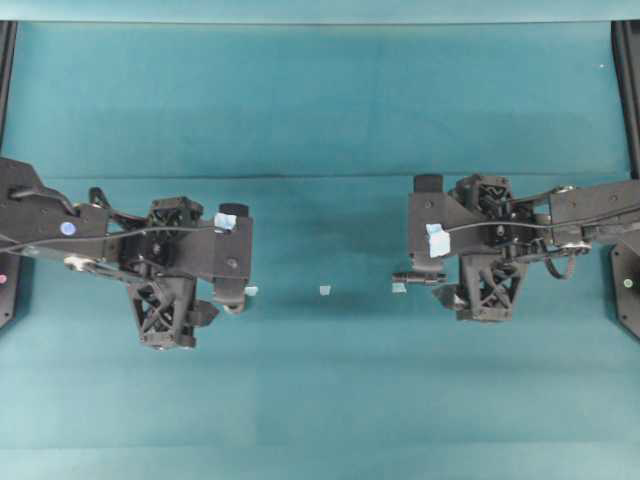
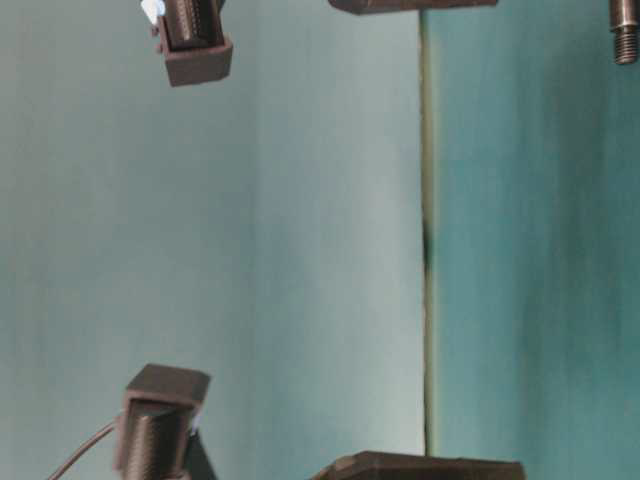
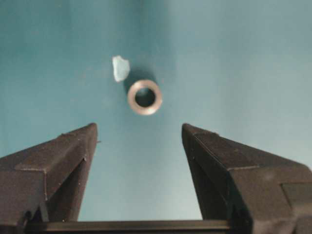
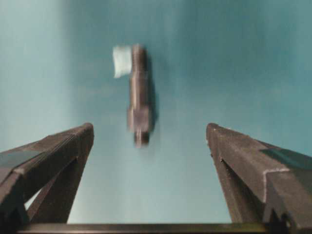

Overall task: Insert the washer onto the shaft with both hands.
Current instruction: 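Lower both open grippers toward the washer and the shaft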

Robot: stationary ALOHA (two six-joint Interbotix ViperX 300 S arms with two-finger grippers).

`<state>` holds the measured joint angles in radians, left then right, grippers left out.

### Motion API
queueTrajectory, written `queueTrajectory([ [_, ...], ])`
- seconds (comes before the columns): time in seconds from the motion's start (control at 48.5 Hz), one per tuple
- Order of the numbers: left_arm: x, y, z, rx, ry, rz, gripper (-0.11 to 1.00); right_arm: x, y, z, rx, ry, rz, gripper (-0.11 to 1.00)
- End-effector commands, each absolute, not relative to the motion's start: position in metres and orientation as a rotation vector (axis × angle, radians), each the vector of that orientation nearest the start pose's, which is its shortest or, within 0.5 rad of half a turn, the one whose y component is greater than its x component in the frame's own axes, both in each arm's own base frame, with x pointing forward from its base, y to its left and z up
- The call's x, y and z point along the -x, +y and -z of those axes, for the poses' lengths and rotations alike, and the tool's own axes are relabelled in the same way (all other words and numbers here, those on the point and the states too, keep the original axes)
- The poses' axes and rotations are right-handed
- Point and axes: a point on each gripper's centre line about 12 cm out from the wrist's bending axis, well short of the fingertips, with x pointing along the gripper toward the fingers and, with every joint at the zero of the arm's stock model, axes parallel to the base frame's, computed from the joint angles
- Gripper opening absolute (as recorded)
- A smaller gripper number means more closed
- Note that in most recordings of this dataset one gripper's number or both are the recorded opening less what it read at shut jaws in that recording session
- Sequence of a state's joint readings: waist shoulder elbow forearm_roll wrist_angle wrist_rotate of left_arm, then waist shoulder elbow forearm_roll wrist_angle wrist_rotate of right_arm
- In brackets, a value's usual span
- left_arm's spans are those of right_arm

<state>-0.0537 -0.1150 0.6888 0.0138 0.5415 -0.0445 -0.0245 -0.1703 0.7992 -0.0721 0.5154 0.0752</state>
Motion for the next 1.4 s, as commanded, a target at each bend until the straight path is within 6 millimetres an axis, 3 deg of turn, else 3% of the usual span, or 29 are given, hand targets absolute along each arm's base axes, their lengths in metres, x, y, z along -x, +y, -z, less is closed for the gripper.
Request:
queueTrajectory([
  [0.0,-0.333,-0.016,-0.165,-0.005,1.094,0.023,0.75,-0.304,-0.014,-0.149,0.000,1.122,0.061,0.86],
  [0.66,-0.346,-0.016,-0.125,0.002,1.128,0.016,0.75,-0.311,-0.014,-0.110,-0.006,1.173,0.059,0.86],
  [1.383,-0.349,-0.018,-0.106,0.054,1.146,-0.015,0.74,-0.303,-0.015,-0.100,-0.012,1.180,0.061,0.86],
])
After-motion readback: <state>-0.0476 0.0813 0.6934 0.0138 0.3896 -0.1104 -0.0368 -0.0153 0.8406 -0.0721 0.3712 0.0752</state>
